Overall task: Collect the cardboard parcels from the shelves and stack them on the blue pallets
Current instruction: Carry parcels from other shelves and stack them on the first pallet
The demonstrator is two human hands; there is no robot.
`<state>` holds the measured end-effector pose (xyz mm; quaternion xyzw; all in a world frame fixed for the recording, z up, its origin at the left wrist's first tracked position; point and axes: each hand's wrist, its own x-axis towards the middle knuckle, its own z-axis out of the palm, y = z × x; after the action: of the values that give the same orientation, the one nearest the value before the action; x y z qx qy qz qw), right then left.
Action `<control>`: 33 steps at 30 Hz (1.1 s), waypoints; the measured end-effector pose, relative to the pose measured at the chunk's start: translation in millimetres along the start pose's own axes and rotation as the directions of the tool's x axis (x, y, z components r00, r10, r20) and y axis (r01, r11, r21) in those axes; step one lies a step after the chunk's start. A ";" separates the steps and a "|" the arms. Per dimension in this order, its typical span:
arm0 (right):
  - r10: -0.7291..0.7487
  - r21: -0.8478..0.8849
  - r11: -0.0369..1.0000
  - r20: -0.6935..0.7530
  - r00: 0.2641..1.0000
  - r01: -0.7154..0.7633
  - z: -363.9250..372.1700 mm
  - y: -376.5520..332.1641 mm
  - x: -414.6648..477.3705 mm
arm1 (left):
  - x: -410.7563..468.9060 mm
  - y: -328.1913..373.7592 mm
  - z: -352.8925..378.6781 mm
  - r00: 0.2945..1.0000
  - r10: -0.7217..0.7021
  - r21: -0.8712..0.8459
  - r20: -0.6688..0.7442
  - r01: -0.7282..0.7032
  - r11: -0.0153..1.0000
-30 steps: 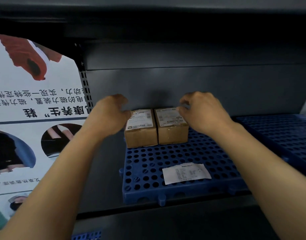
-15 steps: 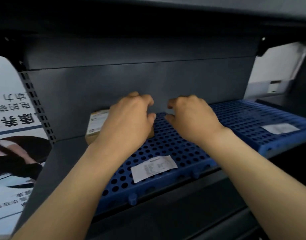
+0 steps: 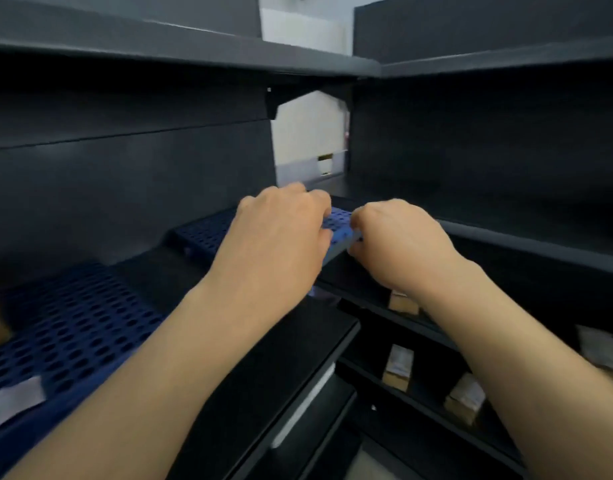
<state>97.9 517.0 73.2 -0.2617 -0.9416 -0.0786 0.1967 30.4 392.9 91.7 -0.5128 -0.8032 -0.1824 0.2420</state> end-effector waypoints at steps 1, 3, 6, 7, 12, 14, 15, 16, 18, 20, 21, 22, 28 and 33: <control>0.055 -0.011 0.998 -0.002 0.998 -0.055 -0.8 28.1 -6.4 | 11.7 22.3 9.3 0.999 0.041 -0.040 -0.008 -0.042 0.998; 0.173 -0.009 0.985 0.004 0.985 -0.173 -5.4 85.1 -22.2 | 35.3 70.9 29.0 0.993 0.116 -0.109 -0.022 -0.118 0.987; 0.307 -0.043 0.951 0.003 0.952 -0.307 -10.7 156.0 -47.8 | 60.9 135.3 56.9 0.978 0.209 -0.208 -0.023 -0.210 0.955; 0.346 -0.047 0.937 -0.004 0.938 -0.346 -12.5 177.2 -56.8 | 68.0 155.7 66.0 0.970 0.240 -0.230 -0.026 -0.240 0.943; 0.553 -0.112 0.827 -0.010 0.833 -0.551 -19.9 265.5 -105.2 | 92.5 241.7 101.4 0.926 0.378 -0.348 -0.013 -0.359 0.866; 0.630 -0.131 0.768 -0.021 0.776 -0.627 -22.6 295.7 -123.4 | 101.9 272.8 112.3 0.905 0.426 -0.398 -0.007 -0.393 0.829; 0.663 -0.133 0.739 -0.029 0.748 -0.660 -23.3 309.0 -130.2 | 106.5 285.4 117.6 0.895 0.447 -0.414 -0.004 -0.408 0.814; 0.693 -0.131 0.711 -0.038 0.720 -0.691 -23.5 320.1 -135.6 | 111.3 296.1 123.5 0.884 0.467 -0.428 0.000 -0.422 0.799; 0.738 -0.120 0.665 -0.044 0.673 -0.737 -20.9 340.5 -142.4 | 121.8 312.4 136.5 0.868 0.496 -0.446 0.018 -0.437 0.781; 0.771 -0.110 0.628 -0.040 0.635 -0.770 -15.7 356.7 -143.3 | 132.5 323.7 150.4 0.860 0.509 -0.455 0.038 -0.439 0.775; 0.782 -0.108 0.615 -0.043 0.622 -0.781 -12.3 364.0 -141.8 | 137.8 327.8 157.3 0.855 0.516 -0.460 0.046 -0.441 0.771; 0.790 -0.104 0.605 -0.045 0.612 -0.789 -8.7 370.3 -138.9 | 142.7 331.2 164.1 0.850 0.524 -0.464 0.049 -0.446 0.766; 0.800 -0.087 0.597 -0.006 0.600 -0.798 18.2 400.9 -96.3 | 180.1 337.9 200.5 0.835 0.547 -0.445 0.064 -0.466 0.764; 0.863 -0.015 0.505 0.030 0.504 -0.863 47.3 439.3 -53.5 | 212.6 337.0 224.3 0.831 0.551 -0.427 0.079 -0.472 0.771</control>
<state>354.5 877.8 28.0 -0.6966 -0.6898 0.0350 0.1941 216.7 808.0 46.1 -0.7658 -0.5995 -0.2131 0.0938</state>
